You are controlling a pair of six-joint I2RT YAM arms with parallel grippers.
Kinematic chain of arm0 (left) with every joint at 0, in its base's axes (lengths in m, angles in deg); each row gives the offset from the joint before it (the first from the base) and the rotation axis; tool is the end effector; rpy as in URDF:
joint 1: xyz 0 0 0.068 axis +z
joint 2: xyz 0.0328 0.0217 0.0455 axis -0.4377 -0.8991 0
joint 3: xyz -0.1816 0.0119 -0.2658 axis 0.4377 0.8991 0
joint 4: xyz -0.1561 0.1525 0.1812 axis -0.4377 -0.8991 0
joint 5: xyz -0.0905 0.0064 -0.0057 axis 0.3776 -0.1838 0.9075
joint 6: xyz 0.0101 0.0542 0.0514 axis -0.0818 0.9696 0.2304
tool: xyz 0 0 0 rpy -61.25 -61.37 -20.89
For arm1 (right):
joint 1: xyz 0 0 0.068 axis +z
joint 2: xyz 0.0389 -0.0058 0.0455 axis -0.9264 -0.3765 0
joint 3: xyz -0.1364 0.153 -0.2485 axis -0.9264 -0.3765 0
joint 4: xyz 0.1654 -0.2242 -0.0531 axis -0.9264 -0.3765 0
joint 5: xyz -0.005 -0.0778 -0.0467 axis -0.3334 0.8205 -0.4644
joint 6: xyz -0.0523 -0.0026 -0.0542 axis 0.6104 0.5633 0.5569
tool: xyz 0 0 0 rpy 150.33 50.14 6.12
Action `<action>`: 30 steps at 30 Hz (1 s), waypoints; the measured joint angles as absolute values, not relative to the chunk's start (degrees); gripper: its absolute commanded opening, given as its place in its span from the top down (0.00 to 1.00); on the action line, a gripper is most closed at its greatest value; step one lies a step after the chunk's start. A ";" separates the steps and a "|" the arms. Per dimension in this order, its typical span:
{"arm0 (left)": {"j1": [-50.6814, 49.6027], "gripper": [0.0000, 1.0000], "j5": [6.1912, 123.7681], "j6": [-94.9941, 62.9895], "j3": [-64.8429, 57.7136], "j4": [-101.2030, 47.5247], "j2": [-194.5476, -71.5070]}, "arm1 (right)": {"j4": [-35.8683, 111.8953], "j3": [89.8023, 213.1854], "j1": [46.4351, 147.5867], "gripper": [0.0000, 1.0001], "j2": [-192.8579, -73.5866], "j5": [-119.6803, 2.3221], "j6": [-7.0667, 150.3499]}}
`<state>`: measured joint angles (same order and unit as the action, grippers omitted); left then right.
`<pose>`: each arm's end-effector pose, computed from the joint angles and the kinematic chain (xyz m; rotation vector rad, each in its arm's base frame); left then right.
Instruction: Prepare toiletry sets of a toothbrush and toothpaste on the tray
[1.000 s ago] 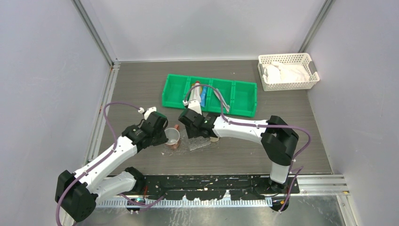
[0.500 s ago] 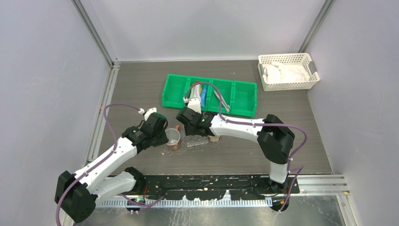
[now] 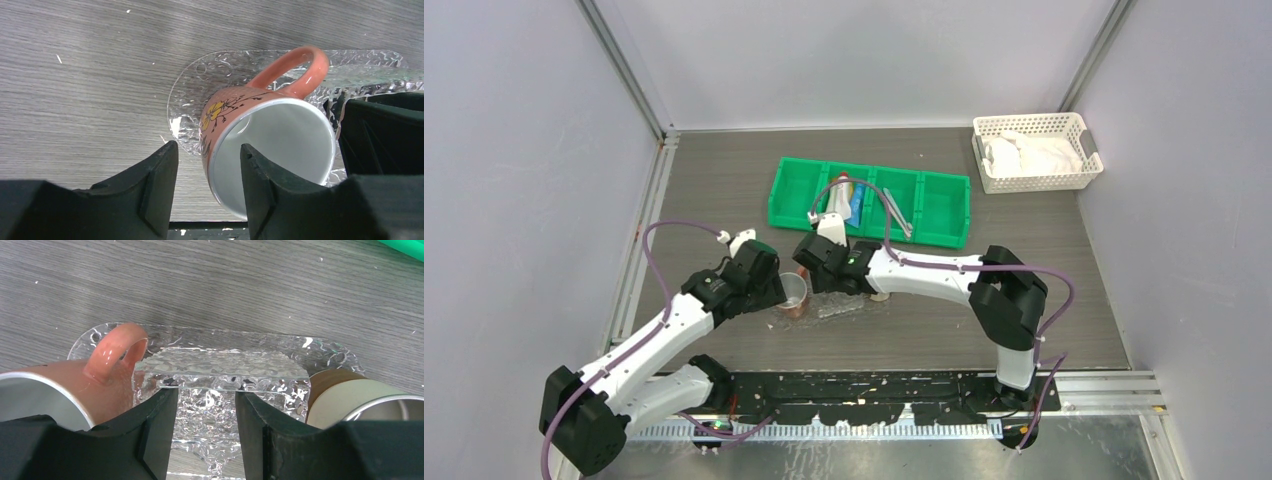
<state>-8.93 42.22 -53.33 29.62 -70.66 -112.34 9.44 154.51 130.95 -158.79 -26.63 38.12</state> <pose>0.1616 -0.0933 0.2410 -0.4040 2.5127 -0.2550 0.2258 0.3865 0.2311 -0.3299 2.4345 0.2383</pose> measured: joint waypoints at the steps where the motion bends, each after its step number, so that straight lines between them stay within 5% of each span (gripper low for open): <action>1: -8.91 0.48 42.24 -53.28 29.62 -70.70 -112.34 | 9.42 154.51 130.95 0.45 -158.79 -26.61 38.01; 12: -8.91 0.30 40.93 -52.13 27.42 -73.02 -112.38 | 6.03 156.70 130.95 0.27 -154.77 -25.72 39.39; 16: -8.91 0.07 39.72 -51.34 24.51 -74.15 -112.54 | 4.22 160.46 130.69 0.25 -150.86 -25.10 41.68; 17: -8.91 0.01 39.44 -50.81 23.74 -74.26 -112.60 | 3.85 161.55 130.25 0.26 -149.77 -25.08 42.51; 24: -7.99 0.00 38.28 -48.17 18.87 -74.42 -114.07 | 3.76 163.58 114.97 0.44 -143.51 -33.26 48.39; 30: -4.89 0.03 40.25 -44.63 17.21 -71.55 -117.39 | 2.64 169.88 102.73 0.54 -151.78 -37.98 56.41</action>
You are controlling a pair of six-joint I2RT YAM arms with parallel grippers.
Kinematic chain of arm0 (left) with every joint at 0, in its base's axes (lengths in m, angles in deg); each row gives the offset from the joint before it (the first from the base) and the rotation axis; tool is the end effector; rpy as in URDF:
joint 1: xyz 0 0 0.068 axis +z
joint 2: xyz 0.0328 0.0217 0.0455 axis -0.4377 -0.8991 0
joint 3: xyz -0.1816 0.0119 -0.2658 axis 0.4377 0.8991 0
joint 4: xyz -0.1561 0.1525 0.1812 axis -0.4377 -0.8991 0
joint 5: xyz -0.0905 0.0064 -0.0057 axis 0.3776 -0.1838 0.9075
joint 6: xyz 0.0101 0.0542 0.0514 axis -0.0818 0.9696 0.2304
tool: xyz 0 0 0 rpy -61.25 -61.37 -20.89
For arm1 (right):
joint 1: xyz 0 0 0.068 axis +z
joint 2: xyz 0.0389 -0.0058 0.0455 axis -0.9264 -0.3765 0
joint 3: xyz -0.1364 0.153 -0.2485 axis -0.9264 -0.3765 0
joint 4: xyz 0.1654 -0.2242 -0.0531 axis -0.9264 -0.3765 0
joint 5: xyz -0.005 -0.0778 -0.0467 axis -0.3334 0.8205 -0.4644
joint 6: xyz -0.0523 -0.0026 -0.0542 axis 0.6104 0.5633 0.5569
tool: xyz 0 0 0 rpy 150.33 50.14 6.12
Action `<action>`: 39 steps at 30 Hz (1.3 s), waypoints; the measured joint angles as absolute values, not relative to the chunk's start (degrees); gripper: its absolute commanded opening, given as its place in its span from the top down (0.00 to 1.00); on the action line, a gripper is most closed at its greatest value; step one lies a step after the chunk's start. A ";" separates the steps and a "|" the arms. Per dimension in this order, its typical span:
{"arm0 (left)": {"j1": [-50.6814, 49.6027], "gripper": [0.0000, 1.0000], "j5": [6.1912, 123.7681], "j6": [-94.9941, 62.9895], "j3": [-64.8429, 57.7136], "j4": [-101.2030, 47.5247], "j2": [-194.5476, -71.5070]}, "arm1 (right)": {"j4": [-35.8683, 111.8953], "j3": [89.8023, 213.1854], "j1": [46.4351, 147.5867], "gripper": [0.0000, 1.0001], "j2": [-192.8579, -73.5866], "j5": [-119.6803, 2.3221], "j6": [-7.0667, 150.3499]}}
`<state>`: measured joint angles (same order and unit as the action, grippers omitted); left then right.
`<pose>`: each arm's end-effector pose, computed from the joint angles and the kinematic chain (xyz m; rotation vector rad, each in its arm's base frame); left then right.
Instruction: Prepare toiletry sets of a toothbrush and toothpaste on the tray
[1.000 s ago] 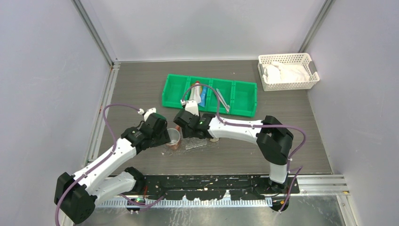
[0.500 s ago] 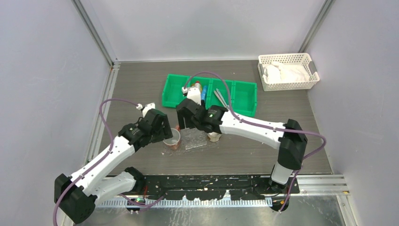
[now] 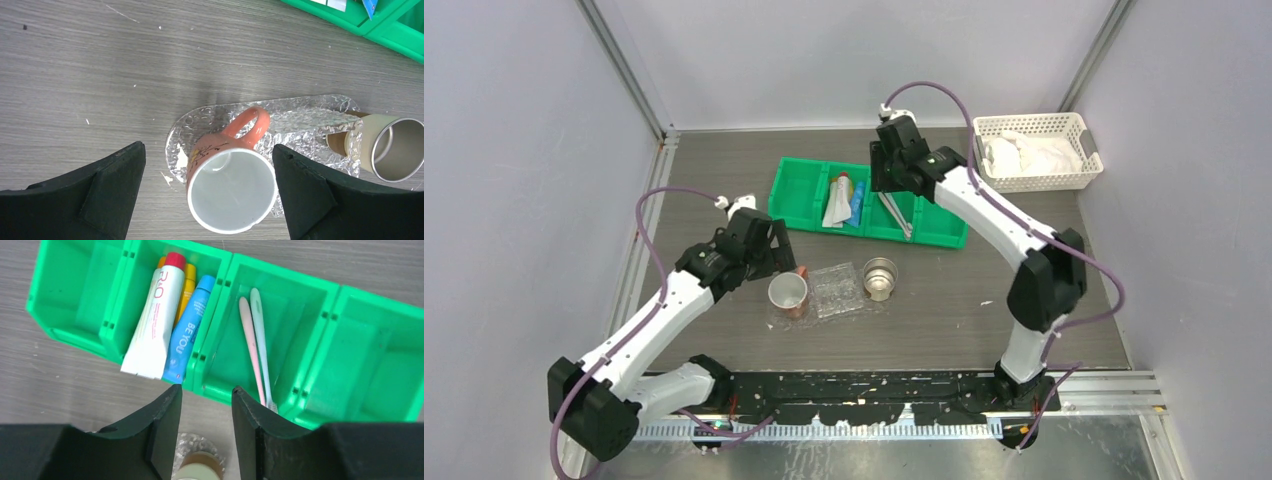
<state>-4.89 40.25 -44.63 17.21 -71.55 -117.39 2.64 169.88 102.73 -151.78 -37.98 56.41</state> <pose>0.1989 -0.0978 0.3008 -0.3210 2.4012 -0.2131 0.3754 0.2438 0.3670 -0.1378 2.2832 0.2594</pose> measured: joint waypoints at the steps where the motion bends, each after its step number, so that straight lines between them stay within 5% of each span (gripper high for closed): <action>1: -4.45 0.03 40.77 -44.08 17.12 -70.70 -118.04 | 2.60 171.80 102.08 0.55 -154.66 -39.05 58.16; 11: -3.34 0.04 42.87 -41.39 16.95 -66.81 -121.59 | 0.65 178.77 98.10 0.58 -170.22 -43.11 65.09; 39: -2.90 0.08 45.67 -41.90 19.04 -61.21 -123.05 | -0.55 177.22 94.47 0.63 -174.86 -48.54 65.81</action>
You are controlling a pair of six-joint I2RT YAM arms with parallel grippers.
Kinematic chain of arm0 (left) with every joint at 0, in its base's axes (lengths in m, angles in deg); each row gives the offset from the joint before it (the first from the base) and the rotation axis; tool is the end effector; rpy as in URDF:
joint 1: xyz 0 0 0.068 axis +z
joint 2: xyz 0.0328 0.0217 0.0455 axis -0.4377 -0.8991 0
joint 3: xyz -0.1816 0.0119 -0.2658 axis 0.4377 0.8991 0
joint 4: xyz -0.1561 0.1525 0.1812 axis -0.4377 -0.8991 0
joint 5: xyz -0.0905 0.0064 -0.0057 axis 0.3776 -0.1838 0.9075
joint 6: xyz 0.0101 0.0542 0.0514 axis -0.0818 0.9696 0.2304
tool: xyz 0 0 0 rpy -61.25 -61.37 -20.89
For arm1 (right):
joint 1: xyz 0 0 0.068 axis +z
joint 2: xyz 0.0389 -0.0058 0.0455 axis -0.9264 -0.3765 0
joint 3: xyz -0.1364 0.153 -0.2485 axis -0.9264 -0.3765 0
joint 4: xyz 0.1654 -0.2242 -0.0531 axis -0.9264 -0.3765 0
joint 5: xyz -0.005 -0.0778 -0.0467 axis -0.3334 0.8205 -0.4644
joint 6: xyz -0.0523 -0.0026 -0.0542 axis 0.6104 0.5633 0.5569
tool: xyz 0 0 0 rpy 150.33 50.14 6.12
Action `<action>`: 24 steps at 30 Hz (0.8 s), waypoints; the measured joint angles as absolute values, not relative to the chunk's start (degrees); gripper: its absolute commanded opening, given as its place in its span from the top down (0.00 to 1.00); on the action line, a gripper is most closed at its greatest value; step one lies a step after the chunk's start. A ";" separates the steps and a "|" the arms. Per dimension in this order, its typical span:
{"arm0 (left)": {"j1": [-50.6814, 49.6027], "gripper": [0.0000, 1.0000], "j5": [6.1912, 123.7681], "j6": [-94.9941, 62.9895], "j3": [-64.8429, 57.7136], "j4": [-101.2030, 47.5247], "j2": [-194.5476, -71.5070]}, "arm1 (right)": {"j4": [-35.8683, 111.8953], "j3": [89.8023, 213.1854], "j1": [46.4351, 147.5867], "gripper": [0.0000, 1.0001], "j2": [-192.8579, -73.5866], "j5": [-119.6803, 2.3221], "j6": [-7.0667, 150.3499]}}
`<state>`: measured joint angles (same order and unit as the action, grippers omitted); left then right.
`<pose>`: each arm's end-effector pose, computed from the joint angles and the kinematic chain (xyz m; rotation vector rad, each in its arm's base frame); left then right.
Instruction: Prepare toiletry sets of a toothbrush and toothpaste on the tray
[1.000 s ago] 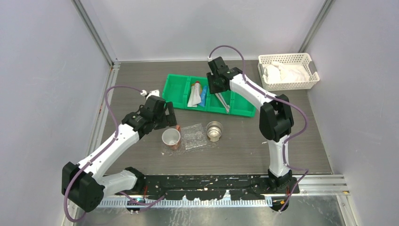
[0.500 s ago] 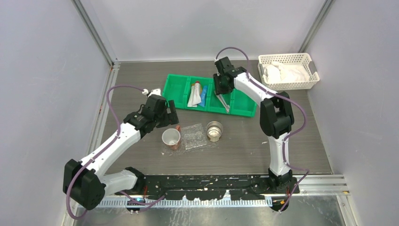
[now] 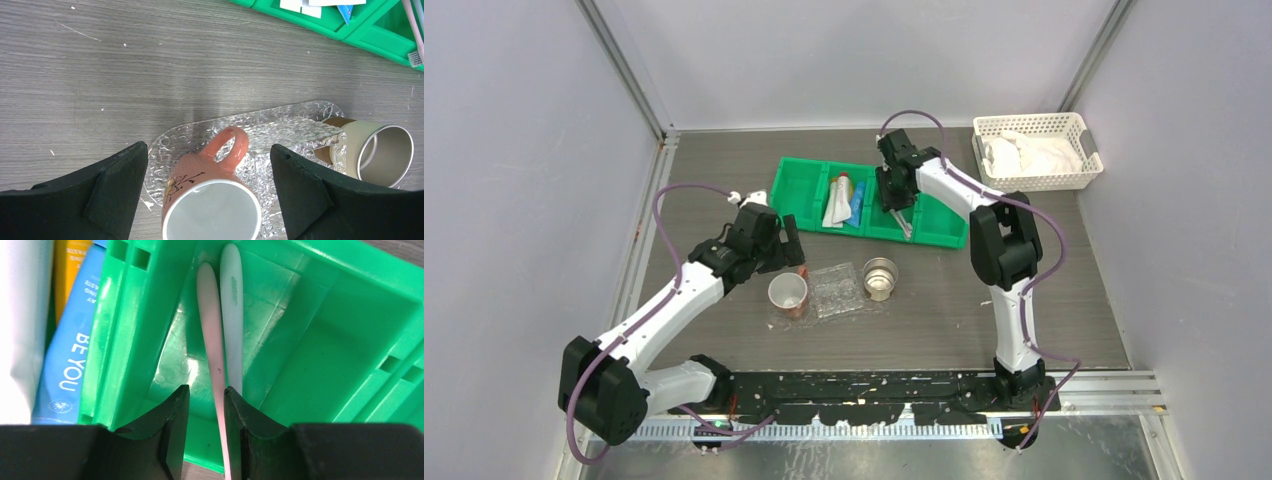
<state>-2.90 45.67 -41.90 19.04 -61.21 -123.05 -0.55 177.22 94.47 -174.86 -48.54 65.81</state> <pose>0.2291 -0.1123 0.2824 -0.2701 2.3982 -0.3094 0.4749 0.2346 0.2167 -0.3049 2.6193 0.1788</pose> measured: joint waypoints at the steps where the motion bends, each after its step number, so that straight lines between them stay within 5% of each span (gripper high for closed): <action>1: -2.90 0.08 45.78 -41.90 19.09 -61.13 -123.05 | -0.66 177.22 94.47 0.63 -175.12 -48.49 65.81; 7: -2.90 0.08 45.84 -41.90 19.44 -60.78 -123.05 | -2.17 177.22 94.47 0.65 -177.06 -48.14 65.37; 13: -2.90 0.08 45.84 -41.92 19.79 -60.62 -123.05 | -3.43 177.22 94.45 0.81 -177.70 -48.14 64.81; 24: -2.90 0.08 45.82 -41.92 19.79 -60.67 -121.89 | -6.30 177.26 94.69 0.86 -172.85 -47.86 64.57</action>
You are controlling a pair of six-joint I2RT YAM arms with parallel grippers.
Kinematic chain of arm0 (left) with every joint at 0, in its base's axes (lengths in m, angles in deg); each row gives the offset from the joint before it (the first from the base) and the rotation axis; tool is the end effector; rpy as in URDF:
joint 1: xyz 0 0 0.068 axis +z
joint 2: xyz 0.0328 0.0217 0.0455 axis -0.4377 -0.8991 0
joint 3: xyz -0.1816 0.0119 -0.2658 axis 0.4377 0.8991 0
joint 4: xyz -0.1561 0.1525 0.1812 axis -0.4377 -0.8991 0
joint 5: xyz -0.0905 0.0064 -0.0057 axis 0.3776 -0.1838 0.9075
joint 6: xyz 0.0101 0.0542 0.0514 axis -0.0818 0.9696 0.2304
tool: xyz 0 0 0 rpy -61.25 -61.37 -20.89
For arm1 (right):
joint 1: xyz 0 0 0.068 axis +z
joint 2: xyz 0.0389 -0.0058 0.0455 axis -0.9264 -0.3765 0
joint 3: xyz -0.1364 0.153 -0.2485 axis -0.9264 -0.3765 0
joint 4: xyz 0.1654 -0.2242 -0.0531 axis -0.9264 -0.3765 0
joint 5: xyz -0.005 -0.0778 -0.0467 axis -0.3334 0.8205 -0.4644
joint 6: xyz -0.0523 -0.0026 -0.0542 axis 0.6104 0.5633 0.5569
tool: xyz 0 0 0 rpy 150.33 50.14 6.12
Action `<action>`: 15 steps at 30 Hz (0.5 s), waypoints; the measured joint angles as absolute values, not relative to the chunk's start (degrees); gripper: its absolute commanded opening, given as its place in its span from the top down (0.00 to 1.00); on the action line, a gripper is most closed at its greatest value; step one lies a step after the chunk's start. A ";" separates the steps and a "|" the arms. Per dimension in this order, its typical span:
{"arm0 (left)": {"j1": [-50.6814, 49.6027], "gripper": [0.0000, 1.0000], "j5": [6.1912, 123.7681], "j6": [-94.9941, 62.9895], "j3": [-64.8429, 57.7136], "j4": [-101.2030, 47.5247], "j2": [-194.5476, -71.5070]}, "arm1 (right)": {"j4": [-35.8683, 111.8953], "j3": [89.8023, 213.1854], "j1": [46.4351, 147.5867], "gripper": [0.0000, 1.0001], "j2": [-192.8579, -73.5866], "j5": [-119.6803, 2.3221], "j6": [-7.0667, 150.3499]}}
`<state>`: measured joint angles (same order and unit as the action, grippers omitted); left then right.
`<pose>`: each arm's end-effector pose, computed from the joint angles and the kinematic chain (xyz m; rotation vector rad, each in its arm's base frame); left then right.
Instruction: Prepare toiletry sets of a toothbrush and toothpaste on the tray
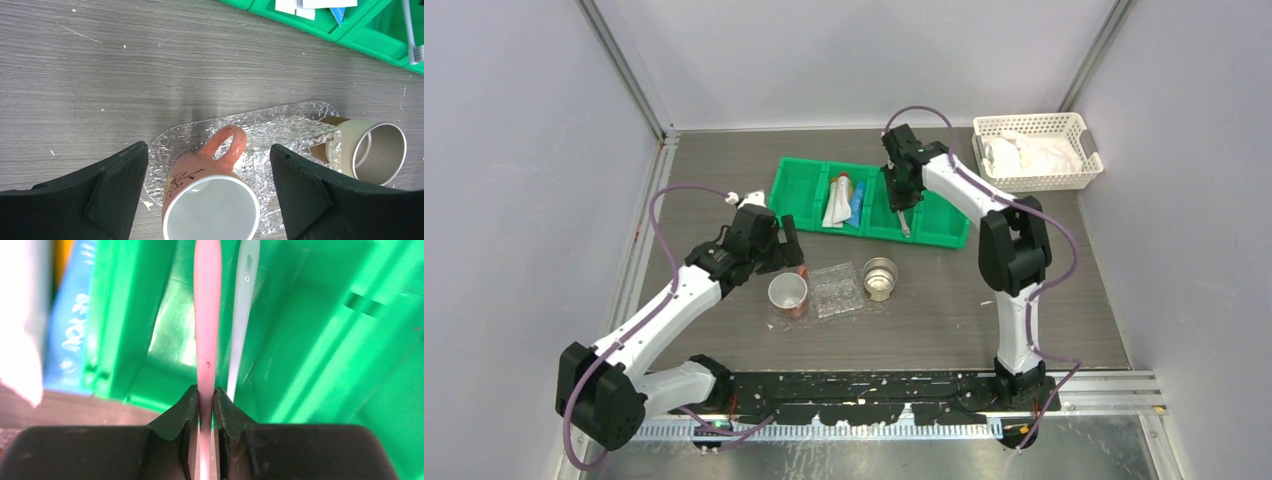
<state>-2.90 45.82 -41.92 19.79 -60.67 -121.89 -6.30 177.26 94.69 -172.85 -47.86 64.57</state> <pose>0.2256 -0.1105 0.2832 -0.2700 2.3842 -0.3230 0.4601 0.2285 0.2282 -0.2863 2.6819 0.1445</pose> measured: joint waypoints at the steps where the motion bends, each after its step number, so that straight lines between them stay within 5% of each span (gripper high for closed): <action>1: -2.90 0.08 45.82 -41.94 19.79 -60.67 -121.45 | -7.15 177.44 94.82 0.86 -171.10 -47.55 64.57; 15: -2.90 0.08 46.13 -41.94 21.49 -60.84 -117.91 | -23.89 171.74 108.55 0.87 -147.86 -44.45 59.69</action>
<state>-2.90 46.13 -41.94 21.49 -60.84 -117.91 -23.89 171.74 108.55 -147.86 -44.45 59.69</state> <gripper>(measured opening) 0.919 0.201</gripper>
